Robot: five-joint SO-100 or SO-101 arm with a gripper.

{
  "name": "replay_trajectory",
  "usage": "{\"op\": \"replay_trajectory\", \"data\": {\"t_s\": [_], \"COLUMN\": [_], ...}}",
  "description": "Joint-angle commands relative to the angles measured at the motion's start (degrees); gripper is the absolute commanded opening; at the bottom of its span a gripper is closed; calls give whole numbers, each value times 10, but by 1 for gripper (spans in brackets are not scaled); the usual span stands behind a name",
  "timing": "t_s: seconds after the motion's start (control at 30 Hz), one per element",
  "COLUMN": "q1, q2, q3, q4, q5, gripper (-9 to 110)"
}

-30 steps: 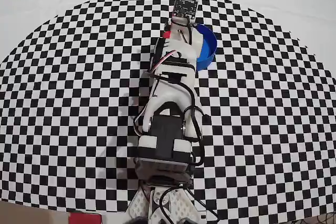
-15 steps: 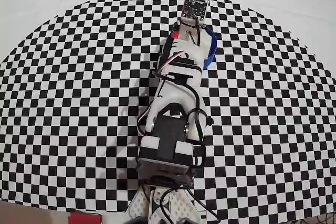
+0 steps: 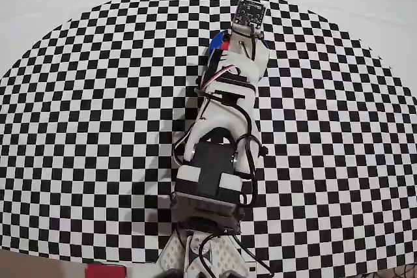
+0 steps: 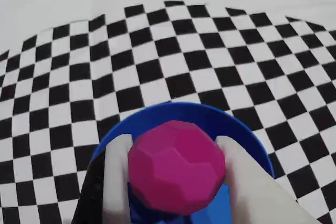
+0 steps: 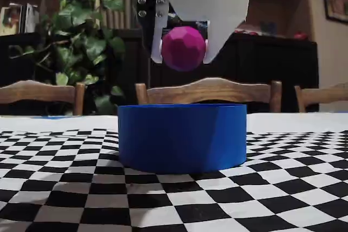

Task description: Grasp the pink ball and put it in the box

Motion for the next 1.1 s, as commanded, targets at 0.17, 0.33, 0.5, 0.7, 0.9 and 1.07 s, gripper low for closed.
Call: {"op": "replay_trajectory", "data": {"t_s": [0.17, 0.33, 0.5, 0.7, 0.9, 1.07], "q1": [5, 5, 5, 5, 5, 5], "q2": [-10, -17, -23, -32, -40, -45], "q3": [-8, -10, -11, -20, -30, -39], "q4": [-1, -3, -4, -4, -4, -1], "q5": [-5, -5, -6, -7, -9, -9], "gripper": [0, 0, 0, 0, 0, 0]}}
